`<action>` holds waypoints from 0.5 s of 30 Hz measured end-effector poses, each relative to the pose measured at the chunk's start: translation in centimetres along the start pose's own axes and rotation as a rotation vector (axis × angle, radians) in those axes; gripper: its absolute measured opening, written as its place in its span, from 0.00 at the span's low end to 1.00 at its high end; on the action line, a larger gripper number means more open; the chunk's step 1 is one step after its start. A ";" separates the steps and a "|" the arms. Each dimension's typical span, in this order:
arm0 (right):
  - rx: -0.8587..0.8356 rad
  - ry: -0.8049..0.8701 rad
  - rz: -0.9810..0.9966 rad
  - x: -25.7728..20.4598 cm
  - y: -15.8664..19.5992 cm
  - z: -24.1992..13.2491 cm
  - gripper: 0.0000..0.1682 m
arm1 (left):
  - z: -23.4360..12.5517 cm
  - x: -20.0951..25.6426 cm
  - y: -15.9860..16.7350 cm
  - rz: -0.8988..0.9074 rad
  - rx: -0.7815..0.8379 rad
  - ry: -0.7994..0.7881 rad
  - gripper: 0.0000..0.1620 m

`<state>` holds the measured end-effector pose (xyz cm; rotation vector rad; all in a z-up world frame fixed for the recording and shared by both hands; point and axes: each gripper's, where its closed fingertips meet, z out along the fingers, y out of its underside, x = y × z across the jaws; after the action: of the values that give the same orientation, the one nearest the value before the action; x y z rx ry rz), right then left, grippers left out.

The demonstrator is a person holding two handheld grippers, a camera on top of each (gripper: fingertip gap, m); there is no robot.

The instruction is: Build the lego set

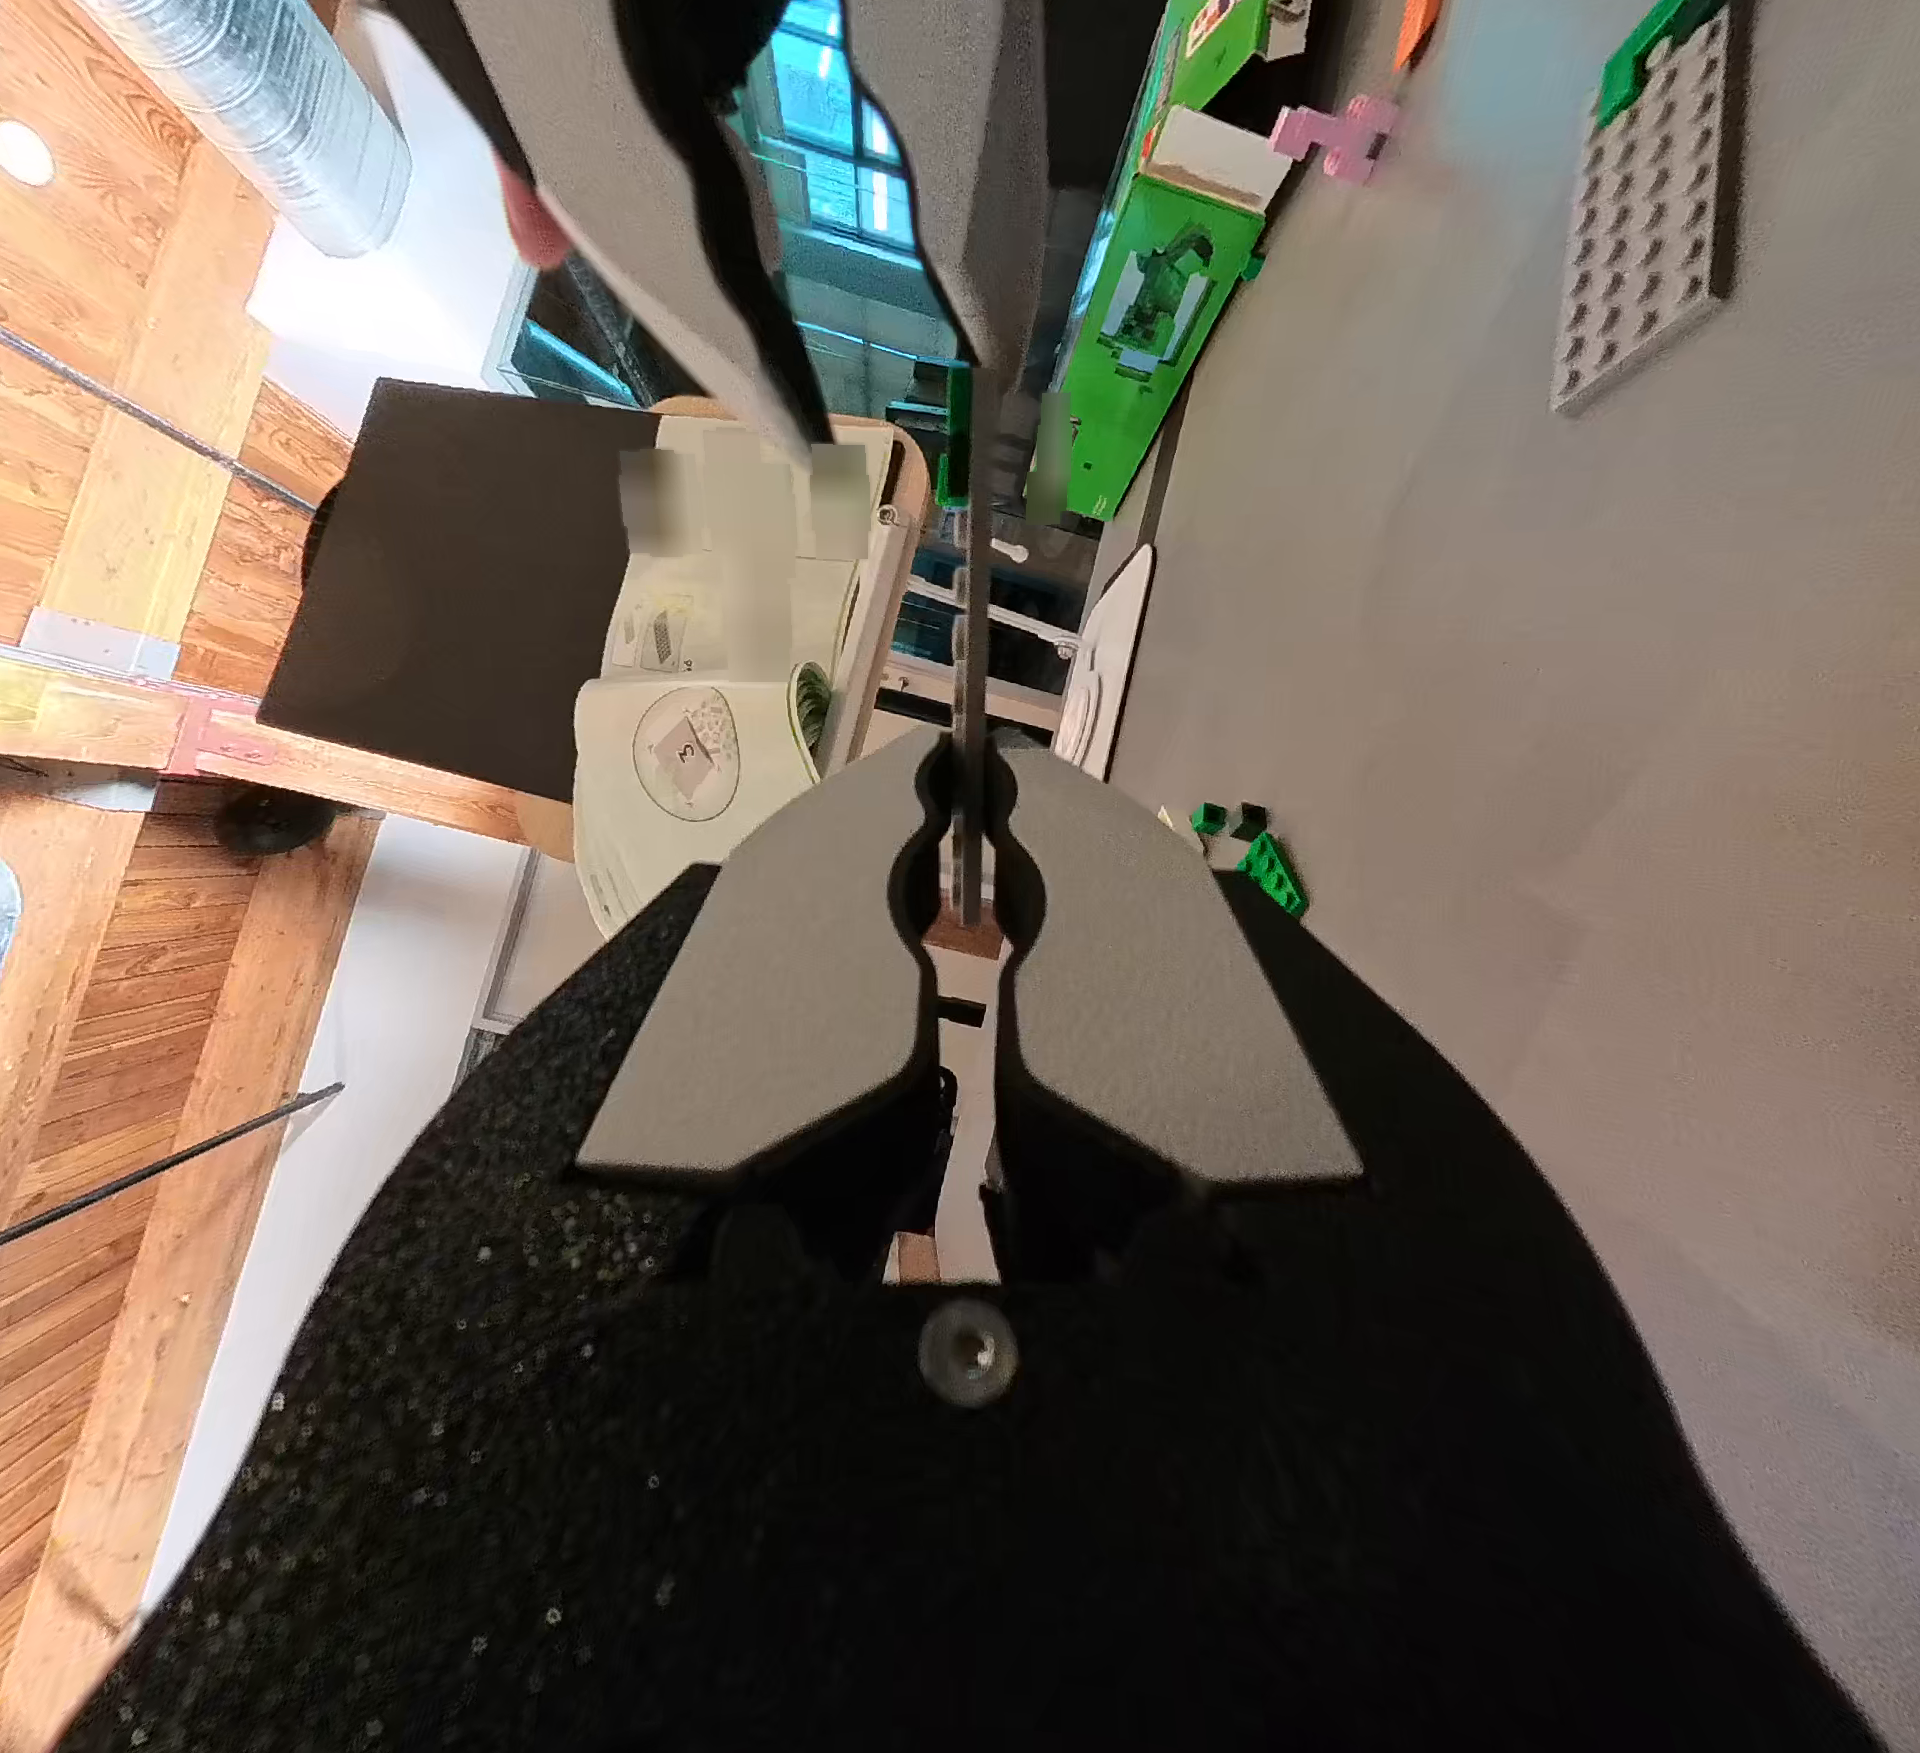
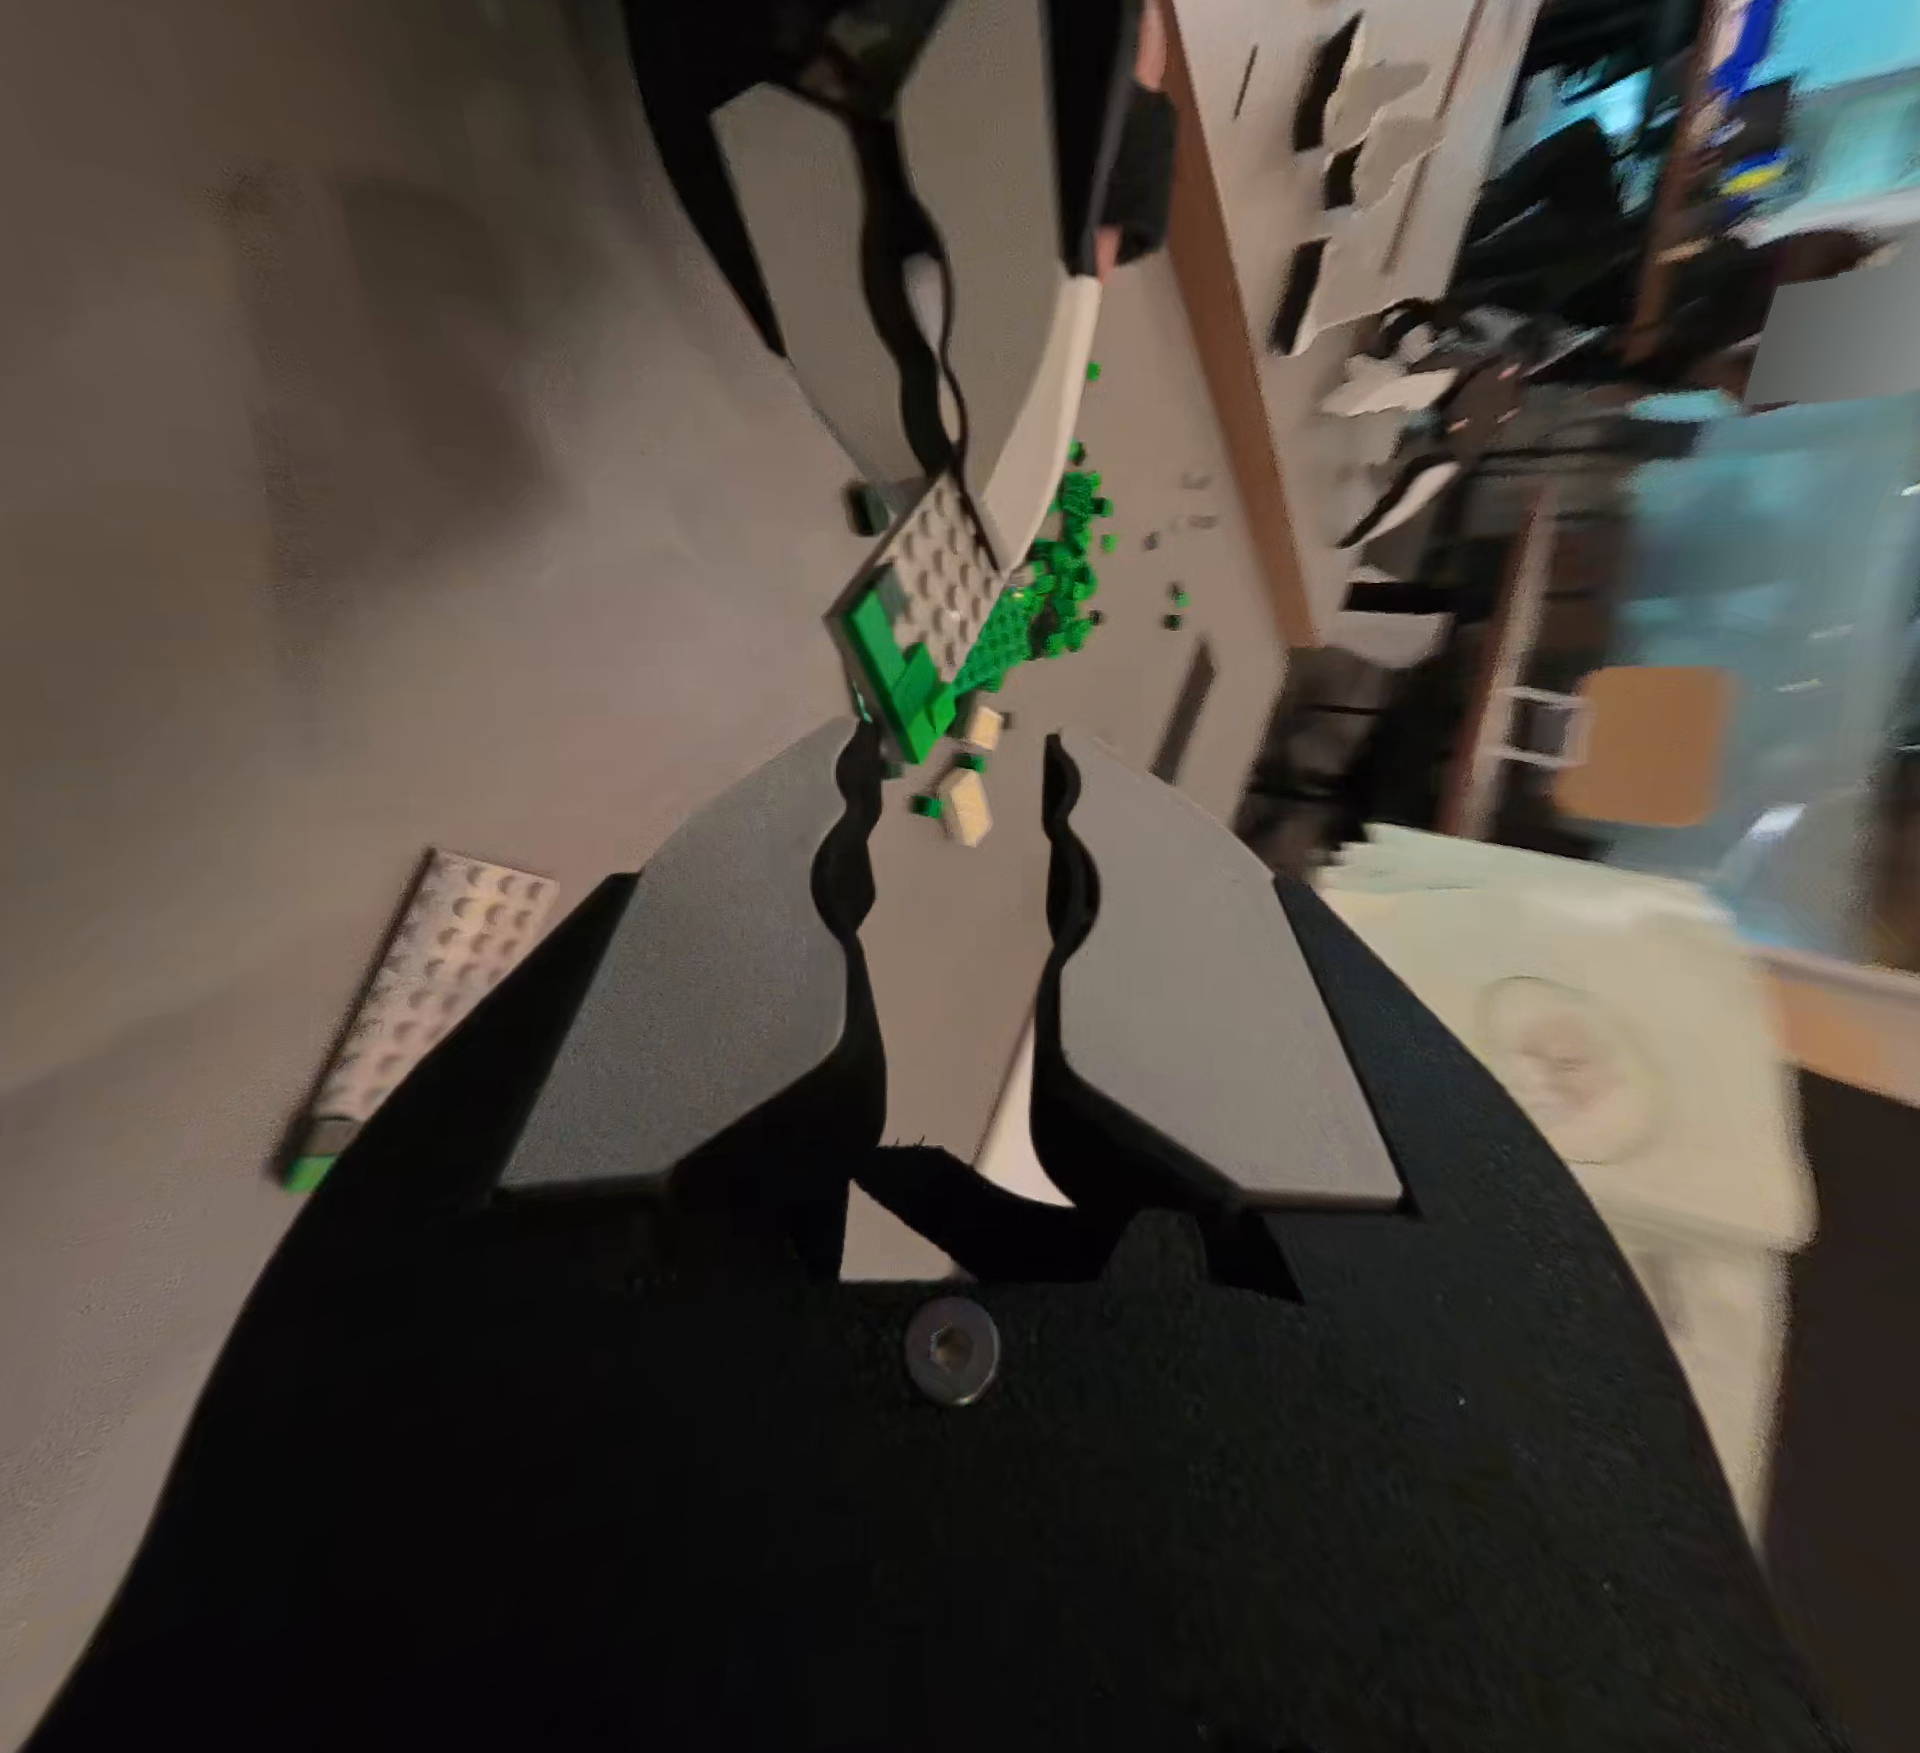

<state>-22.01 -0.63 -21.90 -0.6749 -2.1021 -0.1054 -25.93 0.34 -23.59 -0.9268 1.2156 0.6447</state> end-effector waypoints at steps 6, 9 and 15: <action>0.022 0.032 -0.056 -0.9 -0.1 -0.4 0.19 | 0.1 0.1 -0.1 -0.018 0.006 0.006 0.02; 0.011 0.038 -0.084 -0.9 0.0 -0.1 0.20 | 0.1 0.1 -0.3 -0.017 0.012 0.005 0.02; 0.000 0.037 -0.120 -1.3 0.0 0.8 0.17 | 0.0 0.2 -0.4 -0.001 0.014 0.006 0.02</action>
<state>-22.04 -0.94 -23.37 -0.5422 -2.1060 -0.1836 -25.57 0.19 -23.67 -0.9177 1.2234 0.6325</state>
